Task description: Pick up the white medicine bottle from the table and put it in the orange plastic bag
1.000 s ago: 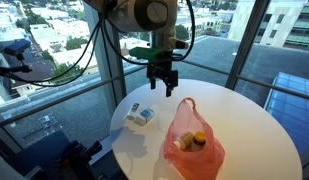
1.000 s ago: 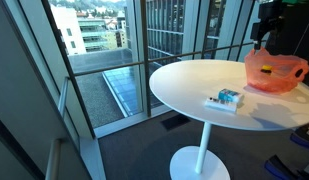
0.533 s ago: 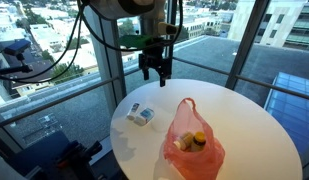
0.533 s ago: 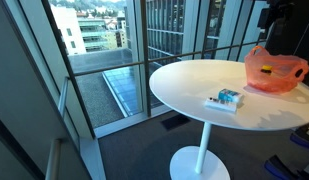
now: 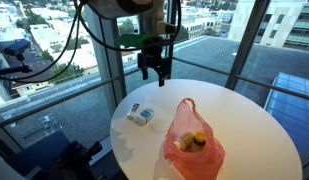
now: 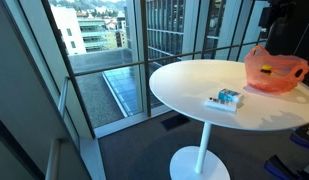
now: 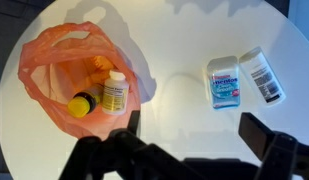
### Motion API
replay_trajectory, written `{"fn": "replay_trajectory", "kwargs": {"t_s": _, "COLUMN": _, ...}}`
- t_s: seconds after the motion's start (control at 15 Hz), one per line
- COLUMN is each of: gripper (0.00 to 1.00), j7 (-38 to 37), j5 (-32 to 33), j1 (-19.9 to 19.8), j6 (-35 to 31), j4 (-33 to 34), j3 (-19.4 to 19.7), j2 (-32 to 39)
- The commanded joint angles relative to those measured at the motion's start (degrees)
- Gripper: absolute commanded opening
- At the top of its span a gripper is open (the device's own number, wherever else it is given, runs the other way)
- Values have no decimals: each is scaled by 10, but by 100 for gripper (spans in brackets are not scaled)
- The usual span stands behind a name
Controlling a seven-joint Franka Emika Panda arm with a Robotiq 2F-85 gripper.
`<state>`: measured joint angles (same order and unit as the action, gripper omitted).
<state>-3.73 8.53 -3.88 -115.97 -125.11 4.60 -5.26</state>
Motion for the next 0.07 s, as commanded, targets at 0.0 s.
{"fn": "replay_trajectory", "kwargs": {"t_s": 0.0, "gripper": 100, "j7": 1, "j5": 0, "j1": -2, "j6": 2, "j4": 1, "j3": -2, "j2": 0}}
